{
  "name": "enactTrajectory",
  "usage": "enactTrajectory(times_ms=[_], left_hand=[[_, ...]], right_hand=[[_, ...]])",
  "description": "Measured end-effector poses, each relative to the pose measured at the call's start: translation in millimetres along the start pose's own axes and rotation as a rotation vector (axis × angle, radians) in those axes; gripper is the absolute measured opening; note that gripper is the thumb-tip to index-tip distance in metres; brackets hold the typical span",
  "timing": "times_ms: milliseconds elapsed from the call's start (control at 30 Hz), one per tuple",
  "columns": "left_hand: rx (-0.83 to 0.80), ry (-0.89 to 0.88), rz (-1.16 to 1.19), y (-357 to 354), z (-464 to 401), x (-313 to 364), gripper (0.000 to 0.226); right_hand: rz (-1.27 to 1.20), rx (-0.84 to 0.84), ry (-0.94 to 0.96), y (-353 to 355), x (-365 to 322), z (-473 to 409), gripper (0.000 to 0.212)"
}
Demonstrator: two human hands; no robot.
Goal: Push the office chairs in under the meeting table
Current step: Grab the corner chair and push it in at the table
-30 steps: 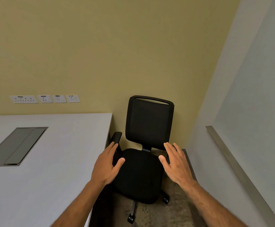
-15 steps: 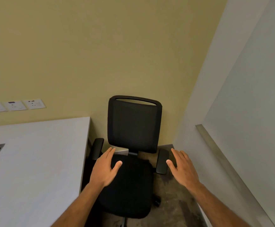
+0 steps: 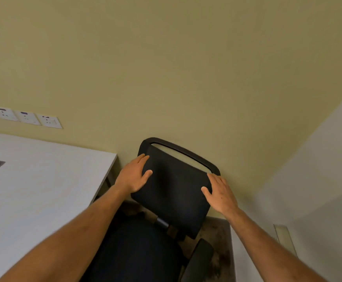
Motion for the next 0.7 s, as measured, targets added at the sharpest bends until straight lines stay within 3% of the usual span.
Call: enactTrajectory(times_ms=[167,400,500,700], left_hand=[[-0.03,-0.058,-0.086,-20,-97,14,0.066],[-0.13,-0.11,-0.195,-64,-178,-5,0.064],[-0.173,-0.117,-0.207,-85,-190,-11,0.061],[-0.098,-0.132,-0.168,-109,-191,0,0.06]], right_hand=[[0.071,-0.052,0.061,-24,13,-87,0.072],[0.176,-0.014,0.039,-53,15,-133,0.08],[0.26,0.041,0.054,-56,17,-136,0.081],[0.303,0.078,0.036,-55,21,-125,0.08]])
Point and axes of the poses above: each hand's wrist, its own z-axis away from the middle knuckle, its own y-axis out of the back of the hand, x = y × z, the point moved 3 cm from there along -z, towards the middle knuckle, and after that the axes turned 2 degrees about -x, right-handed, at the moved point
